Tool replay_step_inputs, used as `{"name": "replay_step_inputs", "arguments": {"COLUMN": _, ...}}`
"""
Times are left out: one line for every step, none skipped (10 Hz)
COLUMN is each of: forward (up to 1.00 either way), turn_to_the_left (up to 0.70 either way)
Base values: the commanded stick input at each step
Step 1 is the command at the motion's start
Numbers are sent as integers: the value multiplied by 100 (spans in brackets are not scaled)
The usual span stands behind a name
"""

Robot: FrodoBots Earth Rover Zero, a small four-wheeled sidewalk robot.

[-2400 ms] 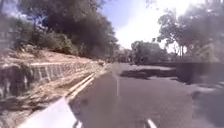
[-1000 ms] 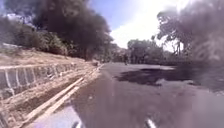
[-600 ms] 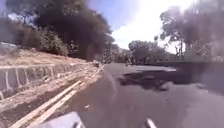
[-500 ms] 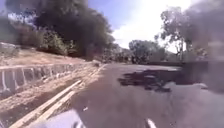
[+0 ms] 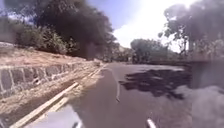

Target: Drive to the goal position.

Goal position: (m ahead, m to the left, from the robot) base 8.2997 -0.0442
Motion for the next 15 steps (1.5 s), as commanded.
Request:
{"name": "replay_step_inputs", "arguments": {"forward": 70, "turn_to_the_left": 0}}
{"name": "replay_step_inputs", "arguments": {"forward": 70, "turn_to_the_left": 0}}
{"name": "replay_step_inputs", "arguments": {"forward": 70, "turn_to_the_left": 0}}
{"name": "replay_step_inputs", "arguments": {"forward": 70, "turn_to_the_left": 0}}
{"name": "replay_step_inputs", "arguments": {"forward": 70, "turn_to_the_left": 0}}
{"name": "replay_step_inputs", "arguments": {"forward": 70, "turn_to_the_left": 0}}
{"name": "replay_step_inputs", "arguments": {"forward": 70, "turn_to_the_left": 0}}
{"name": "replay_step_inputs", "arguments": {"forward": 70, "turn_to_the_left": 0}}
{"name": "replay_step_inputs", "arguments": {"forward": 70, "turn_to_the_left": 0}}
{"name": "replay_step_inputs", "arguments": {"forward": 70, "turn_to_the_left": 0}}
{"name": "replay_step_inputs", "arguments": {"forward": 70, "turn_to_the_left": 0}}
{"name": "replay_step_inputs", "arguments": {"forward": 70, "turn_to_the_left": 0}}
{"name": "replay_step_inputs", "arguments": {"forward": 70, "turn_to_the_left": 0}}
{"name": "replay_step_inputs", "arguments": {"forward": 70, "turn_to_the_left": 0}}
{"name": "replay_step_inputs", "arguments": {"forward": 70, "turn_to_the_left": 0}}
